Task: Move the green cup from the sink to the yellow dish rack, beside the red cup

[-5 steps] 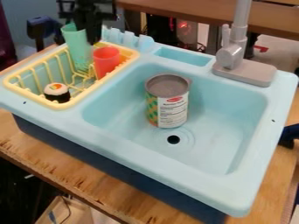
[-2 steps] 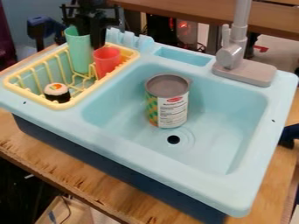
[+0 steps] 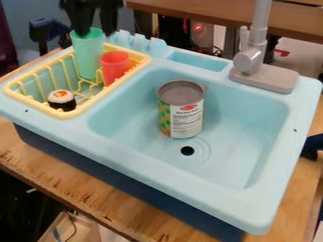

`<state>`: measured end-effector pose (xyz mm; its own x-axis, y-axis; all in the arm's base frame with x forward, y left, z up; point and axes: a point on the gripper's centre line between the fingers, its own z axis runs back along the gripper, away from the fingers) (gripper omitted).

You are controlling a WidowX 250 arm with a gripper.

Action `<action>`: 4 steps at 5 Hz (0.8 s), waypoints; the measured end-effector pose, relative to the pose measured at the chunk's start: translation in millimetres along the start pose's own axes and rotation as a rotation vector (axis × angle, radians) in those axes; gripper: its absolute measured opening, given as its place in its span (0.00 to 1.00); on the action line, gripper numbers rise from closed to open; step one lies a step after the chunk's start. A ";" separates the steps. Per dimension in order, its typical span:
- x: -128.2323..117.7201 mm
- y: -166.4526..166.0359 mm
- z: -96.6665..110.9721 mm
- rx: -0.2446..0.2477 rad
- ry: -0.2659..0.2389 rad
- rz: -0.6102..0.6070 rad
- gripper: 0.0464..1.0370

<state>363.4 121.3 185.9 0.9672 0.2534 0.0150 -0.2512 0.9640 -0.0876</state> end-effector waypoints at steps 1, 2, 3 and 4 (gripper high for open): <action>-11.1 -0.9 25.2 0.030 -0.074 0.000 0.97; -28.3 -14.9 44.4 0.055 -0.124 -0.039 0.97; -53.1 -59.6 34.2 0.050 -0.067 -0.172 0.97; -74.7 -100.4 14.8 0.045 0.034 -0.309 0.97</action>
